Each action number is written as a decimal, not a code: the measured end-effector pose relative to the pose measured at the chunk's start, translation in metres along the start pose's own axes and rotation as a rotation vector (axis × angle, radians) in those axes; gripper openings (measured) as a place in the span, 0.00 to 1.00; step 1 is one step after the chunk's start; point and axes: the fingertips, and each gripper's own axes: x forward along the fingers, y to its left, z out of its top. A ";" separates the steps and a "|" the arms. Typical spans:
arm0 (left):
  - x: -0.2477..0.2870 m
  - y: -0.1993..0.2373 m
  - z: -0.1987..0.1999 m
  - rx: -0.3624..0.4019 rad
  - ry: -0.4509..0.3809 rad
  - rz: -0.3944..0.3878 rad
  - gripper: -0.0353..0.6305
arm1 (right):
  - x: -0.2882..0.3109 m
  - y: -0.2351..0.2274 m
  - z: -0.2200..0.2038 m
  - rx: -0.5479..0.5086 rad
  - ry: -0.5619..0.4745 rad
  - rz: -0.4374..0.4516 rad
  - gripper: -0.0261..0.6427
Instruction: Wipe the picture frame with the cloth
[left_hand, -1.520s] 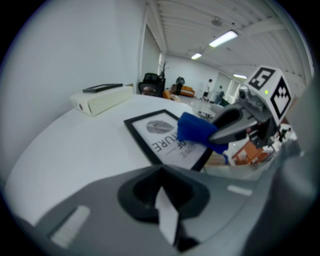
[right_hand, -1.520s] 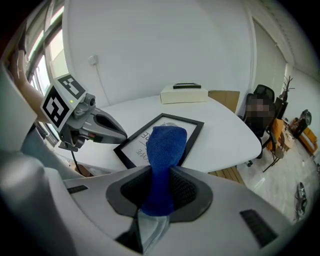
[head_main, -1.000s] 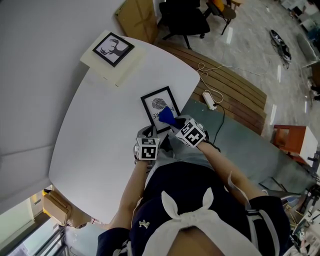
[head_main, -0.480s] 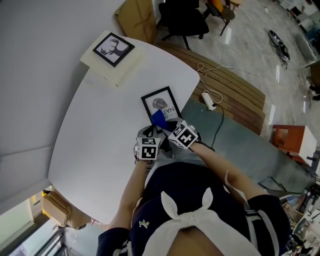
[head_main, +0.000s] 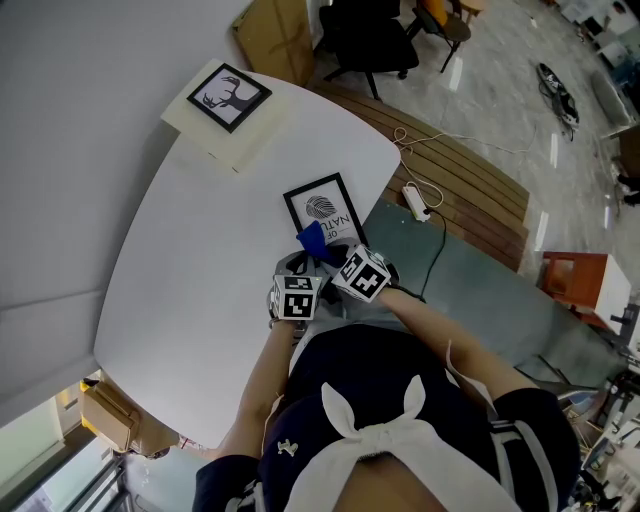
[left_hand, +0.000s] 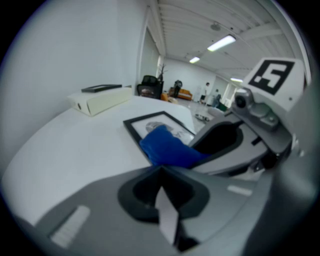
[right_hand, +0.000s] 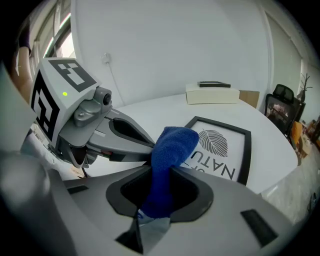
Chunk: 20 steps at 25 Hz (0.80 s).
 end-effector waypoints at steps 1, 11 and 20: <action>0.000 0.000 0.000 0.000 -0.001 -0.001 0.05 | 0.000 0.000 0.000 0.002 -0.004 0.001 0.17; 0.000 0.000 0.001 0.001 -0.003 -0.004 0.05 | 0.000 -0.001 -0.001 -0.003 -0.001 0.003 0.17; 0.000 0.000 0.000 0.005 -0.005 -0.003 0.05 | 0.000 0.000 -0.001 0.003 0.000 0.000 0.17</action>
